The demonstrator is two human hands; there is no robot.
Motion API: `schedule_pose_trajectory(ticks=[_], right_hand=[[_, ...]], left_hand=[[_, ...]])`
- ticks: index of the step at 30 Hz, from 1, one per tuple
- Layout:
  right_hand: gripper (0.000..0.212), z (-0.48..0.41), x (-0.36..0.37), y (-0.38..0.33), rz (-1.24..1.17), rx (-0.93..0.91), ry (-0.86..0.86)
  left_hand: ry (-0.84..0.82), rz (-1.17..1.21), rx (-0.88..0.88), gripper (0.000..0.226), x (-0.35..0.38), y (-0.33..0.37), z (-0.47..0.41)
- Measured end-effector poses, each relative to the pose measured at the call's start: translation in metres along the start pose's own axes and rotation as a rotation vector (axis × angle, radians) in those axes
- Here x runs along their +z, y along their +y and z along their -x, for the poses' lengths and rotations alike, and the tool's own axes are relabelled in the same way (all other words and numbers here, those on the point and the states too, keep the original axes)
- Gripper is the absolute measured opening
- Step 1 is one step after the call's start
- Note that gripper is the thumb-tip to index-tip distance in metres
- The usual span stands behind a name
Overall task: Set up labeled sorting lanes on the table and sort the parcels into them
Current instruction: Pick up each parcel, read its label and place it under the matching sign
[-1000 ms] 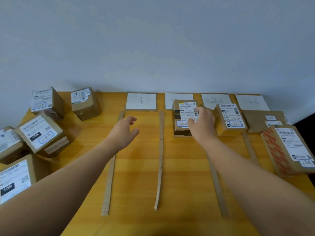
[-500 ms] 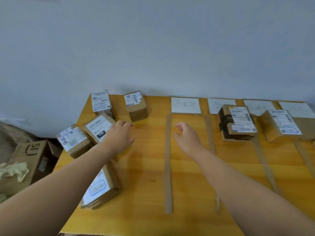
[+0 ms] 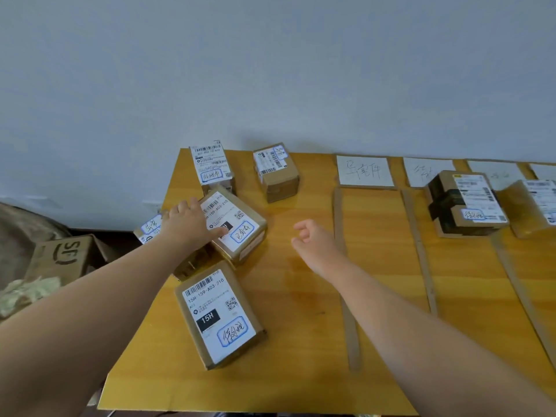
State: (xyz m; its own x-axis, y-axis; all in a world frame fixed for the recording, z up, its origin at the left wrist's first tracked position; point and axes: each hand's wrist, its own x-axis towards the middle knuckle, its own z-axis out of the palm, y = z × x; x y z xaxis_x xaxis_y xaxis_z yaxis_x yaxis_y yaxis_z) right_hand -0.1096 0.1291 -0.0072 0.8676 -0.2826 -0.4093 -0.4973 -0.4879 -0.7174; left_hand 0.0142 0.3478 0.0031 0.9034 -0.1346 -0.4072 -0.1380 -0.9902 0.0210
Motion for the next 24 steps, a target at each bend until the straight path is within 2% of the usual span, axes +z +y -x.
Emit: schedule_pose_trajectory(ticks=[2,5,9,13,18,22,24], right_hand=[[0.035,-0.004,0.003,-0.003,0.0,0.018,-0.006],[0.035,-0.008,0.005,-0.004,-0.015,0.036,-0.004],[0.037,-0.008,0.008,-0.001,-0.028,0.07,-0.014],[0.043,-0.008,0.009,0.002,-0.087,0.104,-0.05],[0.041,-0.007,0.011,0.004,-0.195,0.135,-0.09],[0.033,-0.008,0.015,0.011,-0.319,0.194,-0.11],[0.033,-0.008,0.015,0.012,-0.351,0.2,-0.137]], left_hand=[[-0.049,-0.047,-0.01,0.112,0.001,-0.001,-0.008],[-0.02,-0.07,0.031,0.114,0.004,0.002,-0.01],[0.035,0.056,0.123,0.114,0.011,0.016,-0.004],[0.093,0.304,0.14,0.097,0.01,0.033,0.003],[0.099,0.392,0.235,0.063,0.017,0.044,0.009],[-0.015,0.578,0.076,0.079,0.016,0.052,0.013],[-0.114,0.661,-0.008,0.061,0.015,0.055,0.016]])
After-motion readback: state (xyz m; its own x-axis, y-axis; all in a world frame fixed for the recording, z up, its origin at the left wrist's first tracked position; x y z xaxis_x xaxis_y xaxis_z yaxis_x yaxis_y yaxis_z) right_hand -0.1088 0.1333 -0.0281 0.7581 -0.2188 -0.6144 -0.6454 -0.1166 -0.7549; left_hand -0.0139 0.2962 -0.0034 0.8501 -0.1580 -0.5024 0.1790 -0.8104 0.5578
